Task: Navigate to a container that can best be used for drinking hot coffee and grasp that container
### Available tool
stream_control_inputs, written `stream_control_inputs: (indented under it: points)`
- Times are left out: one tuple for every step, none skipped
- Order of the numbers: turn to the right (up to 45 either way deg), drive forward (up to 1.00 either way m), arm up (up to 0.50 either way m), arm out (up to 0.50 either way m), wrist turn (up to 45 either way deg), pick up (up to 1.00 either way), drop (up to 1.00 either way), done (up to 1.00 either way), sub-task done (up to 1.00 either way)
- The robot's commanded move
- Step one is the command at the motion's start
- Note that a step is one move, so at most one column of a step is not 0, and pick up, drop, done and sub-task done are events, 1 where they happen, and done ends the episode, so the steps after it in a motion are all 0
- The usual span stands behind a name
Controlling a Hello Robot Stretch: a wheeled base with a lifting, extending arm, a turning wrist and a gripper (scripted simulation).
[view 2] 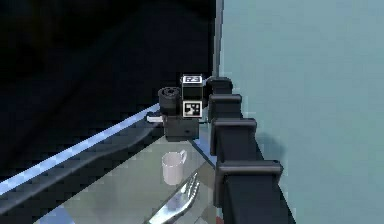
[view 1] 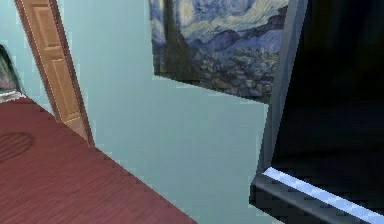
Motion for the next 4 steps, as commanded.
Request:
stream_control_inputs:
  points:
    - [0.0,0.00,-0.30,0.00,0.0,0.00,0.00,0.00,0.00]
    - [0.0,0.00,0.00,0.00,0.0,1.00,0.00,0.00,0.00]
    - [0.0,0.00,0.10,0.00,0.0,0.00,0.00,0.00,0.00]
    - [0.0,0.00,0.00,0.00,0.0,0.00,0.00,1.00,0.00]
